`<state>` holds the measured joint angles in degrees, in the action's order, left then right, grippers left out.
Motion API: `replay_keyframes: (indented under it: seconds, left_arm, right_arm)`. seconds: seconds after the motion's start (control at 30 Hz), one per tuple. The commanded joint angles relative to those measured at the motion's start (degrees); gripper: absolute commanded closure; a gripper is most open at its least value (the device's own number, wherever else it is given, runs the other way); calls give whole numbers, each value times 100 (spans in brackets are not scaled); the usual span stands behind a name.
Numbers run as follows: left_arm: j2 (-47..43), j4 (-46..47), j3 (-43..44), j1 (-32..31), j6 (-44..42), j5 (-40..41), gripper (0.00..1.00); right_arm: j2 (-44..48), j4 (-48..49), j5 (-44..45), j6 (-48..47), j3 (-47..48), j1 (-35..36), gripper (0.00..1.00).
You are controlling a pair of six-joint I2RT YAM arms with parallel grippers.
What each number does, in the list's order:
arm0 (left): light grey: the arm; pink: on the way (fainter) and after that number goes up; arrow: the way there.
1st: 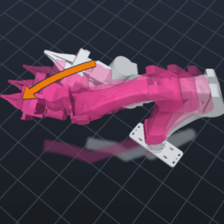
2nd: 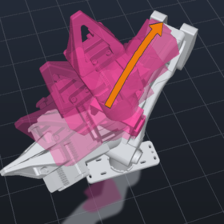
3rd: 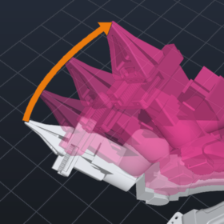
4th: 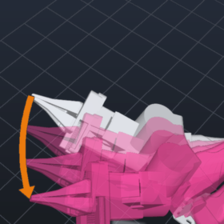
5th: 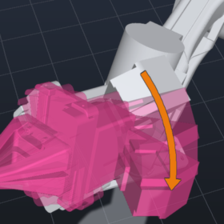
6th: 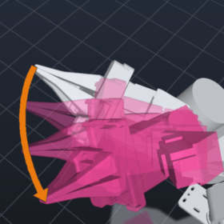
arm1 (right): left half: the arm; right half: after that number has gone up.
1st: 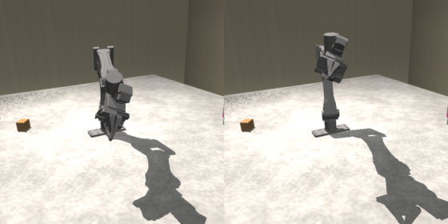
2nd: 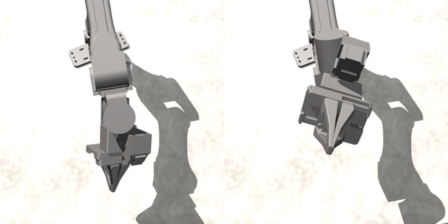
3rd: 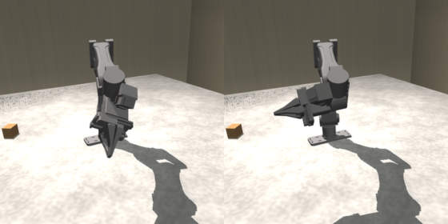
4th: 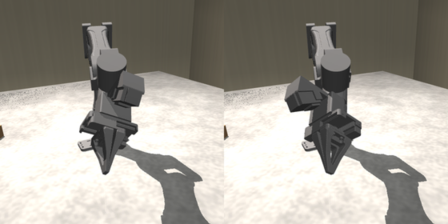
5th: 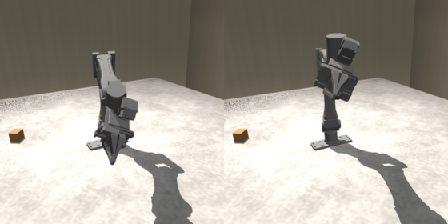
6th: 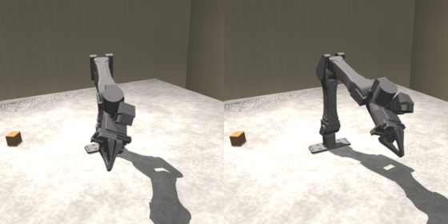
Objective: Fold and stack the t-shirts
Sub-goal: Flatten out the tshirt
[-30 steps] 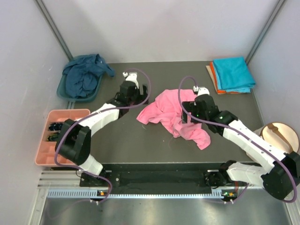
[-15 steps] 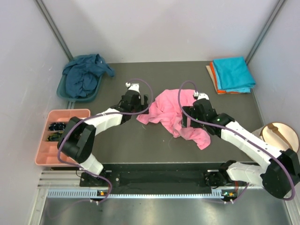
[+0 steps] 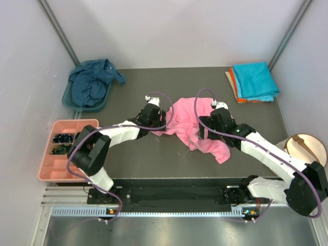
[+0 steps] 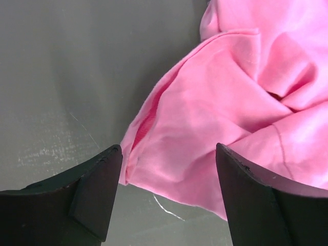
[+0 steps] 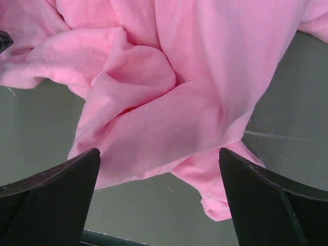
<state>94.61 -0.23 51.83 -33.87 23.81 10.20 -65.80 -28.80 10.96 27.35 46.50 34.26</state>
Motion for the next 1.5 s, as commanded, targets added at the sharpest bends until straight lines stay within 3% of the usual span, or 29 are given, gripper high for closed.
replay_keyframes:
  seconds: [0.0, 0.33, 0.43, 0.5, 0.53, 0.57, 0.8, 1.2, 1.47]
  left_arm:
    - [224, 216, -59, -15, -52, 228, 22]
    - [655, 295, 160, -15, -149, 466, 24]
    - [717, 287, 195, -15, -184, 492, 38]
    - [769, 243, 222, -15, -219, 501, 59]
    - [822, 225, 231, -15, -228, 483, 75]
    - [840, 216, 239, -15, -237, 501, 99]
    - [586, 50, 423, -15, -254, 790, 100]
    - [-1066, -715, 1514, -6, -991, 1696, 100]
    - [-1217, -900, 1725, 170, -1248, 2118, 100]
  right_arm:
    - [59, 155, 125, 51, -9, 19, 1]
    - [102, 41, 231, -37, 70, 10, 1]
    - [111, 32, 231, -37, 61, 11, 1]
    - [120, 32, 240, -28, 35, 19, 1]
    - [120, 32, 231, -28, 35, 11, 1]
    - [129, 32, 240, -28, 35, 19, 1]
    - [199, -3, 345, -28, 43, 19, 1]
    - [111, 137, 240, -2, 8, 19, 1]
    - [85, 164, 231, 33, 52, 19, 1]
